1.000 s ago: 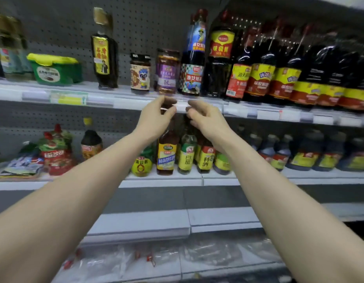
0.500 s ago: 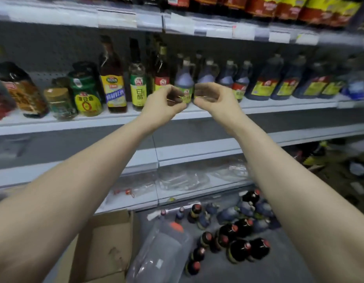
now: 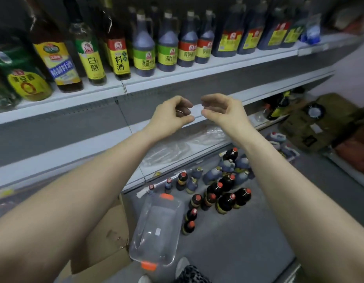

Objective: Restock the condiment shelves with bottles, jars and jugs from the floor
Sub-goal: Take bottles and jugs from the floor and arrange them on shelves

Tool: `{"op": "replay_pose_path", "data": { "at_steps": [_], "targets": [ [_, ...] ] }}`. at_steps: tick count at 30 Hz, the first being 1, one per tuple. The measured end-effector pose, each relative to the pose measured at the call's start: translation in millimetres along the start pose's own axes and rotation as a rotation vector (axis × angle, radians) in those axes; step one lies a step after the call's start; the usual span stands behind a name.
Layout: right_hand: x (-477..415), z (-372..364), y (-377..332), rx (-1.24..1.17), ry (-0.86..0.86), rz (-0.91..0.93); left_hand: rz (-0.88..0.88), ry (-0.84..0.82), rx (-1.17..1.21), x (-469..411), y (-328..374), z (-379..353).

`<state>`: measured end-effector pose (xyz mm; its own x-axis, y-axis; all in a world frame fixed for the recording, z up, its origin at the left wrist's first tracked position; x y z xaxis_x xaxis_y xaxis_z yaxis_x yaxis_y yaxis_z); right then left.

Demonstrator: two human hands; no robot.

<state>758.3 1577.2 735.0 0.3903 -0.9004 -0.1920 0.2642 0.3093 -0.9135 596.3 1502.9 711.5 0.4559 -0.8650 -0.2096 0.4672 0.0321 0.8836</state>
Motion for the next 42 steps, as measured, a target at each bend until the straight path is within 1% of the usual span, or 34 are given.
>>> {"op": "replay_pose_path", "data": {
  "at_steps": [3,6,13,16,19,23,25,33,36,42],
  "targets": [
    [8.5,3.1,33.0,-0.004,0.004,-0.052,0.041,-0.057,0.034,8.8,-19.2,-27.8],
    [12.1,1.4,67.6,-0.012,-0.035,-0.088,0.103,-0.102,0.045,14.5,-42.7,-54.6],
    [13.3,0.8,155.6,-0.004,-0.128,-0.242,0.271,-0.167,0.054,24.6,-105.4,-114.9],
    [18.0,-1.6,200.0,0.003,-0.176,-0.313,0.347,-0.162,0.033,33.3,-135.0,-142.2],
    [28.6,-7.8,247.5,0.013,-0.233,-0.394,0.428,-0.149,0.023,48.6,-168.0,-166.2],
    [52.2,-22.4,309.3,0.023,-0.276,-0.502,0.485,-0.186,0.004,75.2,-217.6,-195.5],
    [67.9,-34.3,344.8,0.027,-0.288,-0.562,0.551,-0.208,0.011,92.0,-250.3,-211.1],
    [135.9,-75.2,469.7,0.054,-0.245,-0.783,0.713,-0.222,-0.020,152.7,-369.5,-261.2],
    [154.6,-88.0,503.3,0.053,-0.195,-0.855,0.759,-0.231,0.000,171.0,-404.0,-274.9],
    [191.7,-121.5,586.1,0.058,-0.162,-0.974,0.810,-0.264,0.018,211.5,-479.6,-310.8]
  ]
}}
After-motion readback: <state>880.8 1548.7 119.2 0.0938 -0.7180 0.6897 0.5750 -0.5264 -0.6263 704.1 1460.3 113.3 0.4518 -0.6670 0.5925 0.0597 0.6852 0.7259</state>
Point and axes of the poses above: each hand's wrist, its own x-axis away from the middle knuckle, its own z-axis out of the back of the hand, y = z × x, the point moved 3 cm from there along -x, towards the middle knuckle, and after that the axes turned 10 degrees about y, right-handed, at the moved point
